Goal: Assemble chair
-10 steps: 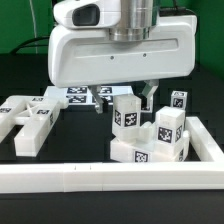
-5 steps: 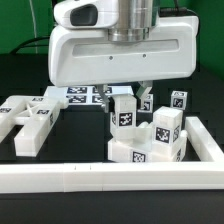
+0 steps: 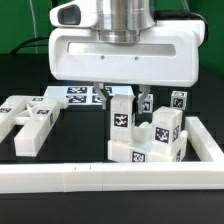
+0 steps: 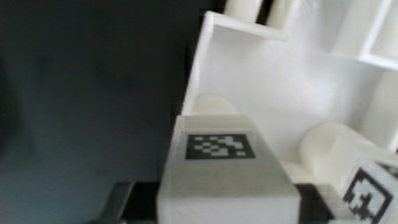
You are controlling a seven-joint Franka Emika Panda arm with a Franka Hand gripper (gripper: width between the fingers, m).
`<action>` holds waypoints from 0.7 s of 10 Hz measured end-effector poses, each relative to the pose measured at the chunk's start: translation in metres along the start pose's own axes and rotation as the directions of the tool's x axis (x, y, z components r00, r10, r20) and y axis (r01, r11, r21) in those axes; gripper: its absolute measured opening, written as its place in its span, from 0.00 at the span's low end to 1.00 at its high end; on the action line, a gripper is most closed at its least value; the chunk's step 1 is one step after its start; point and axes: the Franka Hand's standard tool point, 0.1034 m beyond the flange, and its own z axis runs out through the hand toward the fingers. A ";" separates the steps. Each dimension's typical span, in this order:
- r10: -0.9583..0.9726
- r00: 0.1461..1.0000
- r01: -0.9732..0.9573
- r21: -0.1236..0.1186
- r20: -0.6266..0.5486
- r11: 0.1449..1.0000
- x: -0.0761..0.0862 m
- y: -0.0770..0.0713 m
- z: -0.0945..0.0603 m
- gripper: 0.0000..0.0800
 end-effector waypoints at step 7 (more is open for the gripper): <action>0.472 0.881 -0.473 0.017 0.016 0.881 0.000 -0.004 0.001 0.36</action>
Offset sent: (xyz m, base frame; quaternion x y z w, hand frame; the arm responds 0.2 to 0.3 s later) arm 0.0056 0.0029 0.0002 0.0041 -0.0207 0.1794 0.9835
